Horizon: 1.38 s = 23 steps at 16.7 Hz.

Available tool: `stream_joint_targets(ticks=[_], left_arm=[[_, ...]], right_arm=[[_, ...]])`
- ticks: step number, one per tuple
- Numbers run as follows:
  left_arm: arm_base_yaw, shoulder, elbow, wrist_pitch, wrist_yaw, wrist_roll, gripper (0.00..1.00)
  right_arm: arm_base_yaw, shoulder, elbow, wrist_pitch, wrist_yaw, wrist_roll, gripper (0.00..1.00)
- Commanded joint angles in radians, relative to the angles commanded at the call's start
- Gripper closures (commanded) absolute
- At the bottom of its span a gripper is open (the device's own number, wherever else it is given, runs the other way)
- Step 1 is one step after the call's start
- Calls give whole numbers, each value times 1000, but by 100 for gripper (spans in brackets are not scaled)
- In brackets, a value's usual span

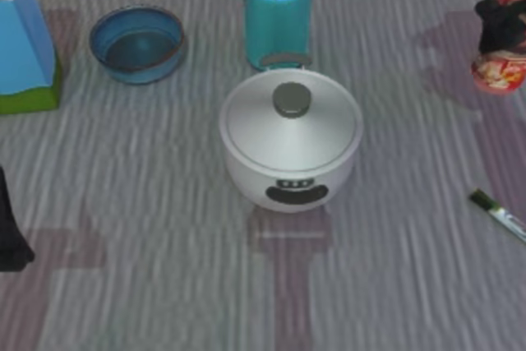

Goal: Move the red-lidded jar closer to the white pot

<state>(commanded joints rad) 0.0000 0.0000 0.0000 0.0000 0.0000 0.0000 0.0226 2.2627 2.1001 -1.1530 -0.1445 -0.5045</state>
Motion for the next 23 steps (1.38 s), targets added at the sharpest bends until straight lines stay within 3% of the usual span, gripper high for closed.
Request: stream_joint_targets(ticks=[5,12,15,23], left_arm=[[0,0,0,0,0,0,0],[0,0,0,0,0,0,0],[0,0,0,0,0,0,0],[0,0,0,0,0,0,0]], right_arm=[[8,-187,-182,-10,0,0,100],[21,-197,-203,4,11,37,100],[70,-214,-267,52,49,166,100],[250,-305,-524,244,203,719,100]])
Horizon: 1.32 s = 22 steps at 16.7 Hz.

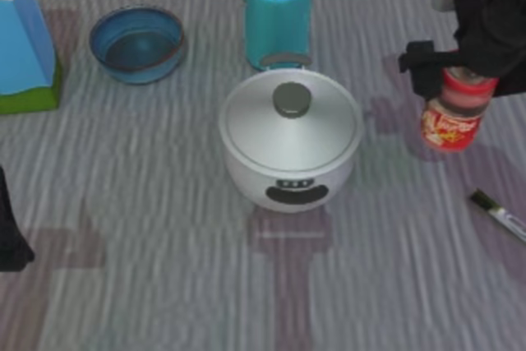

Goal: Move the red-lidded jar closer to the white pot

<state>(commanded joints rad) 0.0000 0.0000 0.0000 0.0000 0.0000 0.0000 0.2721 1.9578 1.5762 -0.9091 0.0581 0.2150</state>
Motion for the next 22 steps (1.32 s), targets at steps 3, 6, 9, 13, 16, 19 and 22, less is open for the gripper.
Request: stream_joint_targets(ticks=[3,6,9,13,16,19,22], left_arm=[[0,0,0,0,0,0,0],[0,0,0,0,0,0,0],[0,0,0,0,0,0,0],[0,0,0,0,0,0,0],[0,0,0,0,0,0,0],[0,0,0,0,0,0,0],[0,0,0,0,0,0,0]], right_arm=[[40,-24,-59,43,33,88,100],[43,-26,-66,48,36,96,100],[39,-20,-65,49,33,96,100],[40,15,-109,133,32,94,100],[39,47,-148,204,35,93,100],[39,53,-155,216,36,93,100],[39,53,-155,216,36,93,92]])
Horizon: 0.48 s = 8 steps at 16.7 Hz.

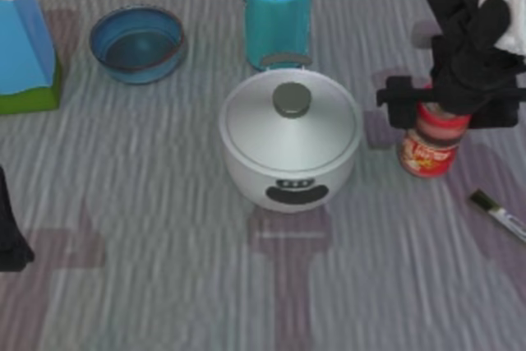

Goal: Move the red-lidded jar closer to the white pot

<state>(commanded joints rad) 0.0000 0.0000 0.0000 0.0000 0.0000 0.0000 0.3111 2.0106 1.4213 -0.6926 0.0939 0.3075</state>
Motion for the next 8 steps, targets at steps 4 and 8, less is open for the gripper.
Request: stream_joint_targets(ticks=[4,8], left_arm=[[0,0,0,0,0,0,0],[0,0,0,0,0,0,0]], right_arm=[[0,0,0,0,0,0,62],[0,0,0,0,0,0,32]])
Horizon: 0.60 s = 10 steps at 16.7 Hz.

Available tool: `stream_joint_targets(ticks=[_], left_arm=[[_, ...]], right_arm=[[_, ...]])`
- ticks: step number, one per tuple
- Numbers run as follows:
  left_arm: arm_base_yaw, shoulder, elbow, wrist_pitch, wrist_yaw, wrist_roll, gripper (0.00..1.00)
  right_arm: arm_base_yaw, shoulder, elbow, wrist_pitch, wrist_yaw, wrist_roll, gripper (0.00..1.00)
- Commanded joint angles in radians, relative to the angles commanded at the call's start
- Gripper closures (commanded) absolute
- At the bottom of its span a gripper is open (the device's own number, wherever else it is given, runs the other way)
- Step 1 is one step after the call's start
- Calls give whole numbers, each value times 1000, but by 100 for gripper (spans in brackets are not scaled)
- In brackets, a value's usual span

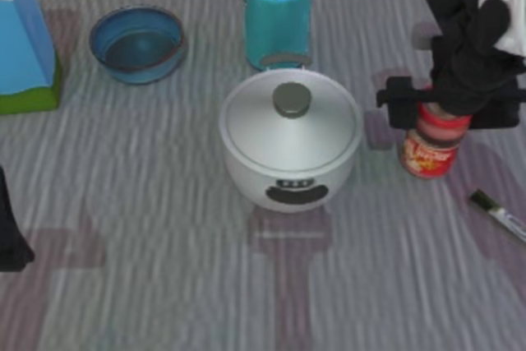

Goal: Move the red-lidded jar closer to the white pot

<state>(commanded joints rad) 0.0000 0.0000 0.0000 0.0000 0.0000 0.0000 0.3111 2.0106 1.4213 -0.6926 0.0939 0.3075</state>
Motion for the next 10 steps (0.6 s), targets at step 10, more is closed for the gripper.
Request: stream_joint_targets(ticks=[10], left_arm=[[0,0,0,0,0,0,0]], right_arm=[[0,0,0,0,0,0,0]])
